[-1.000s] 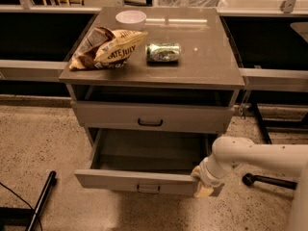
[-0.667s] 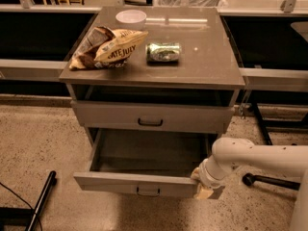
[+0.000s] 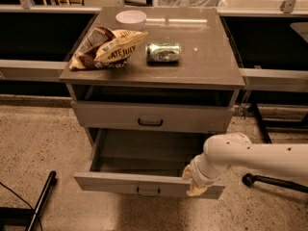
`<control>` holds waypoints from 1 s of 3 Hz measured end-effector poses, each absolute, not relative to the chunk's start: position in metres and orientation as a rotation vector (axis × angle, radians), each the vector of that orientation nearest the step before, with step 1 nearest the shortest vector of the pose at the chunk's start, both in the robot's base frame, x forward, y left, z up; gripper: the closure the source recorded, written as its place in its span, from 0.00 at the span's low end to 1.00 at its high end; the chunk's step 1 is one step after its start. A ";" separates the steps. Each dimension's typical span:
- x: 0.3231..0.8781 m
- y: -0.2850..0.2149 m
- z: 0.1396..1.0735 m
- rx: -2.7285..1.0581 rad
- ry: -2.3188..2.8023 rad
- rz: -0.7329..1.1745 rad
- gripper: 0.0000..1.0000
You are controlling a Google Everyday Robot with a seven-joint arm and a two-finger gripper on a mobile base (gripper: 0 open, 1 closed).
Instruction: Open middle drawer
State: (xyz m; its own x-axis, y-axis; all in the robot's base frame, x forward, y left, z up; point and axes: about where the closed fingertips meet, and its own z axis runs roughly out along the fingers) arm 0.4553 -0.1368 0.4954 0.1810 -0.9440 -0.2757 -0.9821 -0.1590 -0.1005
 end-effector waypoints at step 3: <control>0.561 -0.183 0.495 -2.055 1.895 0.019 1.00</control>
Offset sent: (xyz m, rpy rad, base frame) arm 0.1279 -0.0353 0.0450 -0.0501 -0.1849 -0.0549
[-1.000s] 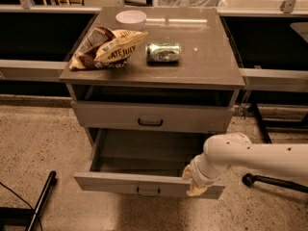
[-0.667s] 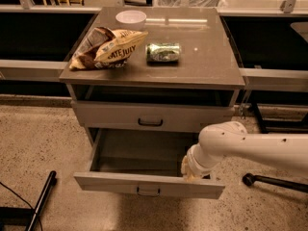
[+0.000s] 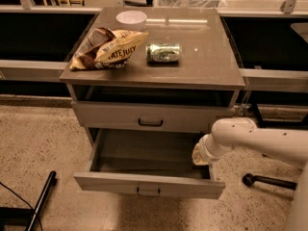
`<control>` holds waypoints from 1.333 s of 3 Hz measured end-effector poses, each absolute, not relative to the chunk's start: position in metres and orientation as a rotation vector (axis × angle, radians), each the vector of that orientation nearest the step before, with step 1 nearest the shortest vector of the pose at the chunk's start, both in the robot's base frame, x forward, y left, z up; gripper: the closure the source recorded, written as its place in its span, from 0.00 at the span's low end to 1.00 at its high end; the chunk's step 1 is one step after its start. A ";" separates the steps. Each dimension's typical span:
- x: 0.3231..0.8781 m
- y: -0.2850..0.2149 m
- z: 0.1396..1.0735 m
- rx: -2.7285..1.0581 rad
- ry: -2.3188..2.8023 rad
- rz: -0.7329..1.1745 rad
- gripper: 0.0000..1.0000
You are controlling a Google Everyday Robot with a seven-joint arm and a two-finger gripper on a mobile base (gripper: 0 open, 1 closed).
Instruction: Open middle drawer
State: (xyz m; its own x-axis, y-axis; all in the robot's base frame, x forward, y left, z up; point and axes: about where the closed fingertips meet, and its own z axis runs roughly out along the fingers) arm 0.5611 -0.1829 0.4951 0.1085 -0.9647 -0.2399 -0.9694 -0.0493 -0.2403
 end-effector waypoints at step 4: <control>0.551 -0.166 0.413 -2.193 1.873 0.429 1.00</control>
Offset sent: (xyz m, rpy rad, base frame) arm 0.0074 -0.0158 -0.0305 0.0045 0.0229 -0.0624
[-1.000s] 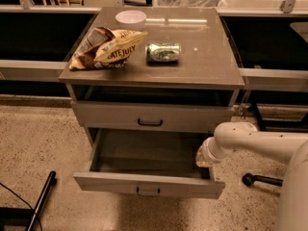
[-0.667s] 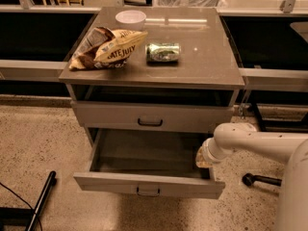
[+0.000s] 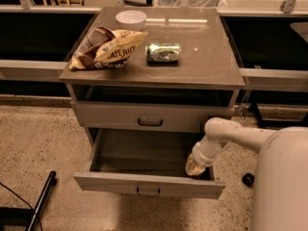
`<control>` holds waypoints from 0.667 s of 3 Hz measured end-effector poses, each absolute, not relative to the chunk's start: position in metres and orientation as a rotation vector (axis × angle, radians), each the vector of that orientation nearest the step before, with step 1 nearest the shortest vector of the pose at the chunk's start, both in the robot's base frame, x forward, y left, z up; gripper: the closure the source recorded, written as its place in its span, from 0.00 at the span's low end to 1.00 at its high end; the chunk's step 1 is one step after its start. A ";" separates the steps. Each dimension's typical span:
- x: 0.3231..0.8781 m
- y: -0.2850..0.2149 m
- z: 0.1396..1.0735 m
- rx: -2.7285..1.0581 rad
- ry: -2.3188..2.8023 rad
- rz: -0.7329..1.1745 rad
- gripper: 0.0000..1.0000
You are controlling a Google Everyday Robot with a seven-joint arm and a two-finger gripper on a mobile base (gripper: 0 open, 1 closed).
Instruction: Open middle drawer
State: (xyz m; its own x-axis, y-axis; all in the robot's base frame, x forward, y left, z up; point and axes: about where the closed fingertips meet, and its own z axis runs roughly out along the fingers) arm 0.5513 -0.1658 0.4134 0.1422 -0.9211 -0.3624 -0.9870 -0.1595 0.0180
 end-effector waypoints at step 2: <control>0.526 -0.152 0.391 -2.268 1.811 0.648 1.00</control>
Offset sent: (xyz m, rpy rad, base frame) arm -0.0761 0.0095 -0.0281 0.1759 0.3198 0.1696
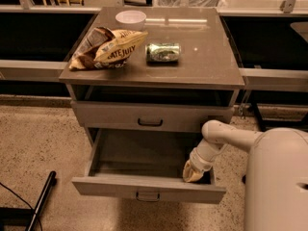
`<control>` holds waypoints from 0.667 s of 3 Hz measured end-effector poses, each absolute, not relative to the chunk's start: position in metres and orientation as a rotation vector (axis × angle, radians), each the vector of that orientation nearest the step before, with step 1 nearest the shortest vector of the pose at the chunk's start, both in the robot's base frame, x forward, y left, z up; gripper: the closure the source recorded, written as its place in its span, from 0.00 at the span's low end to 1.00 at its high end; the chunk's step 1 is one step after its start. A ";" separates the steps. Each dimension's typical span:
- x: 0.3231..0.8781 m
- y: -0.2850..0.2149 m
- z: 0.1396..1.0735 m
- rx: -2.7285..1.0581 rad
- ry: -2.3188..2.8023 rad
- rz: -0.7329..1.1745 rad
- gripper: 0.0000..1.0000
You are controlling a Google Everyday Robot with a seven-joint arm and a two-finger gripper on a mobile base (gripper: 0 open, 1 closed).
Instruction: Open middle drawer
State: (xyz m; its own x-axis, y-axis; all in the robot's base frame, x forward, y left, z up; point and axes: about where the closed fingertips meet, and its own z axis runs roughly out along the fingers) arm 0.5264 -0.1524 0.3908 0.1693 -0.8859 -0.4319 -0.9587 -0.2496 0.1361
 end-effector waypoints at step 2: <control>0.510 -0.153 0.394 -2.263 1.775 0.751 1.00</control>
Offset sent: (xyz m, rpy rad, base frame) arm -0.0945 -0.0045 0.0467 0.1596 0.1661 0.1447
